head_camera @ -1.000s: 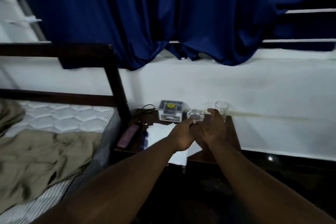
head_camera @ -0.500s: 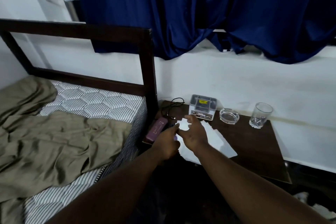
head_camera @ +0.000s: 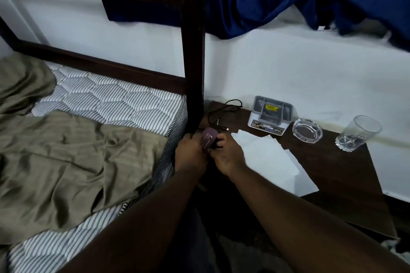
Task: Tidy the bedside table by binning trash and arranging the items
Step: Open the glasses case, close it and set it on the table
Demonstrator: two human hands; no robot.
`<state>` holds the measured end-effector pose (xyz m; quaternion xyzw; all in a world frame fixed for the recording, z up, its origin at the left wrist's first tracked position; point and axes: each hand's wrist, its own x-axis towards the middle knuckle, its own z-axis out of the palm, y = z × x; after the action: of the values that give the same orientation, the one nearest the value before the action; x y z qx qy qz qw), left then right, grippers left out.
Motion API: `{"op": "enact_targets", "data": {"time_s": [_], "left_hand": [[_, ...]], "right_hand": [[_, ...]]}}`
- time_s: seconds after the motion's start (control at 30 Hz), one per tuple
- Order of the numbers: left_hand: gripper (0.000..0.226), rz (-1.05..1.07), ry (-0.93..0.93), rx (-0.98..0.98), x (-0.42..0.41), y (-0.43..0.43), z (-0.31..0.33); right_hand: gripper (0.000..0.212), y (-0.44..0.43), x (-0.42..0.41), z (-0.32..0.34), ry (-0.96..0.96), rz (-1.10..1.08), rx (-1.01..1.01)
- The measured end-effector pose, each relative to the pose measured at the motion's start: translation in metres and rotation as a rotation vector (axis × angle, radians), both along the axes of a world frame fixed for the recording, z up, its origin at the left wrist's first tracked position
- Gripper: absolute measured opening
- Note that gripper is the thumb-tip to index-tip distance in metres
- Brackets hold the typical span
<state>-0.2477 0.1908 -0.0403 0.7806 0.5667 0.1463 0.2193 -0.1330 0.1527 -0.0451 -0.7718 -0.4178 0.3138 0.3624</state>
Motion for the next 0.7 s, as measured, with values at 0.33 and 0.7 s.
{"op": "enact_targets", "data": {"time_s": [0.33, 0.7], "left_hand": [[0.046, 0.035, 0.006, -0.094, 0.012, 0.019, -0.020], [0.049, 0.026, -0.308, -0.002, 0.016, -0.011, 0.028]], "right_hand": [[0.040, 0.014, 0.010, -0.013, -0.020, 0.033, -0.031], [0.043, -0.026, 0.052, 0.038, 0.220, -0.065, 0.118]]}}
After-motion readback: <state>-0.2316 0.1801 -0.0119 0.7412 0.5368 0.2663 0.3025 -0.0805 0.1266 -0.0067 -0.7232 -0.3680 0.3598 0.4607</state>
